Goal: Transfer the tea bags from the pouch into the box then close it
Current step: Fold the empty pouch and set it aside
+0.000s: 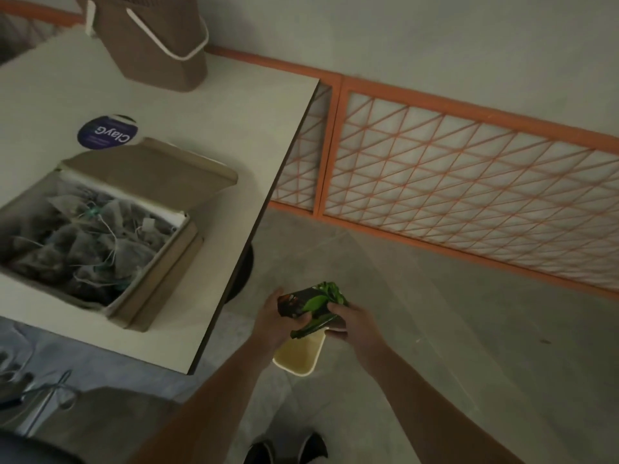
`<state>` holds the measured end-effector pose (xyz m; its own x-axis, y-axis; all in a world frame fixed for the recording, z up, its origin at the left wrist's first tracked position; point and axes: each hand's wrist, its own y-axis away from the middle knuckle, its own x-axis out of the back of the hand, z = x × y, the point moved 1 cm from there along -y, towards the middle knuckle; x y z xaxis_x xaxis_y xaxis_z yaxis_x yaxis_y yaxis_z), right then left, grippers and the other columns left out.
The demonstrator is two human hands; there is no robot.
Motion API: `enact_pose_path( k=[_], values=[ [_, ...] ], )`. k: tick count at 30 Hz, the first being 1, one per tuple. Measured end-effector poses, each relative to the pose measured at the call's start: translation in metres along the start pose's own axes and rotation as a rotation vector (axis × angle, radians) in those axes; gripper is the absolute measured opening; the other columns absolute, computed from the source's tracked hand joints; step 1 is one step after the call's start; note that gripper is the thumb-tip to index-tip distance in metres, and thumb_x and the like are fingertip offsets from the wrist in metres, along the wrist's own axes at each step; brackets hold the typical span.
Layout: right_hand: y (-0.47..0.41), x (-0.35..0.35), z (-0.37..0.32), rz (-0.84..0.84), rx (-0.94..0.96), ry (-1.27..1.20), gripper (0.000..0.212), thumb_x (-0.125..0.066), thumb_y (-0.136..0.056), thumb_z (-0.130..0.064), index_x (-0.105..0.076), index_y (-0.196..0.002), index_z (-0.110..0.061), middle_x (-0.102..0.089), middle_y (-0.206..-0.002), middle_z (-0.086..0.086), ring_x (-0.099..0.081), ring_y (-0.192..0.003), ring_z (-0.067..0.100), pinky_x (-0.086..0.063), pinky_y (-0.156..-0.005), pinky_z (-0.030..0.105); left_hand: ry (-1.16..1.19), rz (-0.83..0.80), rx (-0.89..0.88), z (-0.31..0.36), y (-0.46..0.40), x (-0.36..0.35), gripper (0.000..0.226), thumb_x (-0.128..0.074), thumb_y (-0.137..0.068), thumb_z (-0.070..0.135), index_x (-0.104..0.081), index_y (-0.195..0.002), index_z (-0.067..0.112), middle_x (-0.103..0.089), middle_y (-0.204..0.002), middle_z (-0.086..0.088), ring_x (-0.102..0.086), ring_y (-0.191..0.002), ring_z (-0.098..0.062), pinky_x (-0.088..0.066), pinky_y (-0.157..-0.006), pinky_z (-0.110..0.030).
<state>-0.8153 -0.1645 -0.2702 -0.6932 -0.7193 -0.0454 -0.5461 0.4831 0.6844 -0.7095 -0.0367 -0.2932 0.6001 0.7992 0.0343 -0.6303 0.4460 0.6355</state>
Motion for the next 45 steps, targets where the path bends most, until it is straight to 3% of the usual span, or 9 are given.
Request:
enact_pose_path(
  k=[4, 8, 12, 16, 20, 25, 30, 36, 45],
  values=[
    [-0.035, -0.007, 0.035, -0.082, 0.032, 0.126, 0.009, -0.070, -0.084, 0.000, -0.067, -0.091, -0.005, -0.067, -0.087, 0.011, -0.065, -0.075, 0.017, -0.054, -0.064, 0.022, 0.003, -0.001, -0.003, -0.049, -0.036, 0.017, 0.125, -0.098, -0.048, 0.033, -0.038, -0.154, 0.006, -0.057, -0.143, -0.017, -0.057, -0.131, -0.036, -0.045, -0.111, -0.057],
    [-0.077, -0.007, 0.082, 0.021, 0.074, 0.241, 0.016, -0.079, -0.078, -0.008, -0.066, -0.078, -0.017, -0.070, -0.077, 0.003, -0.068, -0.072, 0.018, -0.057, -0.065, 0.029, -0.146, -0.026, -0.072, -0.095, -0.069, 0.019, 0.136, -0.084, -0.037, 0.070, -0.043, -0.150, 0.007, -0.061, -0.134, -0.011, -0.061, -0.124, -0.030, -0.049, -0.107, -0.050],
    [-0.125, -0.002, 0.126, 0.117, 0.184, 0.442, 0.022, -0.078, -0.078, -0.010, -0.059, -0.075, -0.020, -0.063, -0.071, -0.002, -0.062, -0.072, 0.021, -0.053, -0.073, 0.041, -0.346, -0.109, -0.062, -0.135, -0.098, 0.014, 0.096, -0.078, -0.080, 0.053, -0.031, -0.156, 0.017, -0.054, -0.145, -0.006, -0.054, -0.120, -0.017, -0.042, -0.094, -0.027],
    [-0.169, -0.003, 0.165, 0.215, 0.309, 0.672, 0.012, -0.063, -0.085, -0.011, -0.059, -0.097, -0.012, -0.063, -0.084, 0.001, -0.062, -0.081, 0.023, -0.052, -0.069, 0.036, -0.494, -0.150, -0.038, -0.177, -0.145, 0.011, 0.101, -0.067, -0.067, 0.060, -0.035, -0.155, 0.024, -0.056, -0.145, -0.005, -0.056, -0.124, -0.019, -0.044, -0.099, -0.032],
    [-0.215, -0.003, 0.203, 0.184, 0.339, 0.962, 0.032, -0.048, -0.092, -0.015, -0.052, -0.124, -0.017, -0.063, -0.111, 0.009, -0.064, -0.095, 0.028, -0.051, -0.073, 0.033, -0.699, -0.052, -0.038, -0.218, -0.190, 0.020, 0.066, -0.073, -0.091, 0.031, -0.044, -0.151, 0.027, -0.049, -0.148, -0.004, -0.051, -0.131, -0.022, -0.044, -0.110, -0.042],
    [-0.258, -0.013, 0.254, 0.039, 0.289, 1.325, 0.048, -0.051, -0.096, -0.025, -0.032, -0.140, -0.022, -0.056, -0.126, 0.010, -0.060, -0.110, 0.031, -0.049, -0.086, 0.038, -0.946, -0.014, -0.056, -0.264, -0.221, 0.037, 0.064, -0.062, -0.097, 0.017, -0.037, -0.154, 0.030, -0.038, -0.151, -0.003, -0.039, -0.139, -0.021, -0.039, -0.114, -0.035],
    [-0.270, -0.014, 0.284, -0.173, 0.194, 1.685, 0.064, -0.039, -0.097, -0.057, -0.033, -0.148, -0.019, -0.028, -0.157, 0.005, -0.018, -0.147, 0.028, -0.008, -0.121, 0.046, -0.931, -0.030, -0.044, -0.276, -0.231, 0.044, 0.056, -0.062, -0.099, 0.030, -0.043, -0.152, 0.029, -0.043, -0.152, -0.001, -0.044, -0.137, -0.021, -0.041, -0.115, -0.039],
    [-0.226, -0.013, 0.230, -0.039, 0.314, 1.499, 0.044, -0.033, -0.103, -0.044, -0.043, -0.141, -0.026, -0.037, -0.153, -0.001, -0.028, -0.142, 0.021, -0.014, -0.120, 0.039, -0.820, 0.058, -0.111, -0.239, -0.200, 0.024, 0.044, -0.055, -0.102, 0.031, -0.054, -0.146, 0.026, -0.053, -0.144, -0.001, -0.052, -0.130, -0.022, -0.046, -0.107, -0.036],
    [-0.085, -0.010, 0.066, 0.090, 0.449, 1.172, 0.048, -0.036, -0.103, -0.042, -0.038, -0.147, -0.021, -0.041, -0.152, 0.004, -0.034, -0.141, 0.024, -0.022, -0.117, 0.036, -0.697, 0.044, -0.293, -0.083, -0.086, -0.006, 0.050, -0.045, -0.103, 0.046, -0.056, -0.142, 0.016, -0.062, -0.139, -0.010, -0.056, -0.130, -0.028, -0.043, -0.111, -0.044]
  ],
)
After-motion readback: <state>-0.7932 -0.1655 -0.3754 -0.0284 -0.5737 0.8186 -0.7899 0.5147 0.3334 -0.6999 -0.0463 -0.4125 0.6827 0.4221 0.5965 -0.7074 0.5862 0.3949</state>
